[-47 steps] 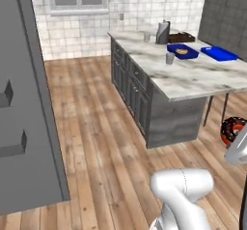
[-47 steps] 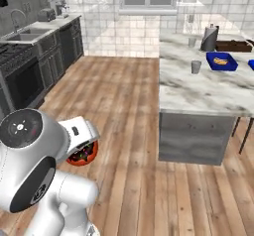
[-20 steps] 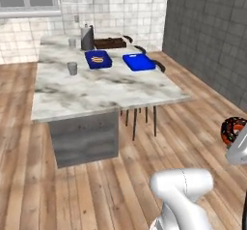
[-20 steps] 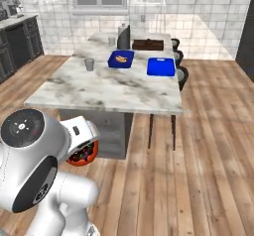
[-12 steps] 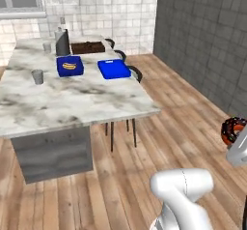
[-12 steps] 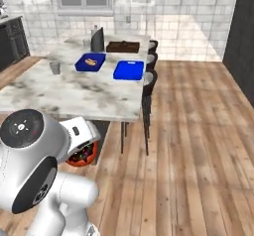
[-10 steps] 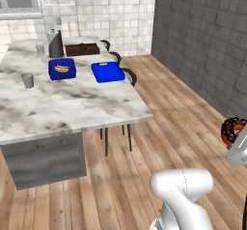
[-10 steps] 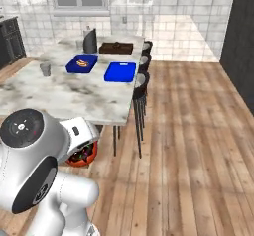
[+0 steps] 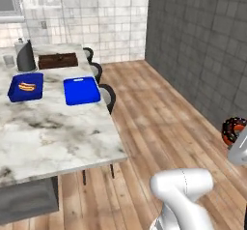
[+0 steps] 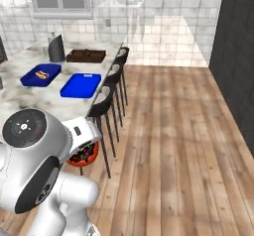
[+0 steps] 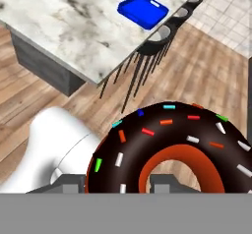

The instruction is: Take the cake and donut from the fridge and place them on the empty tray on the dining counter.

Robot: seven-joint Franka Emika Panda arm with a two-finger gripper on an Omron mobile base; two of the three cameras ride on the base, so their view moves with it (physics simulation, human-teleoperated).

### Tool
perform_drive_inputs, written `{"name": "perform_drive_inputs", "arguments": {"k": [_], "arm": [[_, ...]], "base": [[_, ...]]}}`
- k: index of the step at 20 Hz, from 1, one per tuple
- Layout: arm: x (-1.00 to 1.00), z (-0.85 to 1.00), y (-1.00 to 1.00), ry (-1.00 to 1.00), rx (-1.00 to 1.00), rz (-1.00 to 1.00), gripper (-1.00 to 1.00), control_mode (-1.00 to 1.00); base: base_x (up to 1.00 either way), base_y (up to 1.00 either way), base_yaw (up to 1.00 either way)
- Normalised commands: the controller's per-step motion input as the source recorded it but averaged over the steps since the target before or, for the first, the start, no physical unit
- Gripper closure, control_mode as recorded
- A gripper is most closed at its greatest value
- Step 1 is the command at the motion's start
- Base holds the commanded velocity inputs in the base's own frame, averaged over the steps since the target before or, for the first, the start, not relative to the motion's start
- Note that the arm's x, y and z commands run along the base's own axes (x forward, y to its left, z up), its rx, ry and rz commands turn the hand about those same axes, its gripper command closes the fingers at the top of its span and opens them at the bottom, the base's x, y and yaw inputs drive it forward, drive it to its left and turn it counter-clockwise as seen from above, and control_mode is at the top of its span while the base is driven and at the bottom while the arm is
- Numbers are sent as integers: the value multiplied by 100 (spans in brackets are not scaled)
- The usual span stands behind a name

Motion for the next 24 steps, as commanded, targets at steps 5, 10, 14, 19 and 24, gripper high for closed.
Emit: {"name": "perform_drive_inputs", "arguments": {"k": [5, 10, 14, 19, 24], "arm": [[0, 0, 0, 0, 0, 0, 100, 100], [0, 0, 0, 0, 0, 0, 100, 100], [0, 0, 0, 0, 0, 0, 100, 100], [0, 0, 0, 0, 0, 0, 100, 100], [0, 0, 0, 0, 0, 0, 100, 100]], "base": [[100, -36, 24], [98, -20, 58], [75, -41, 60], [39, -64, 56], [14, -78, 49]]}}
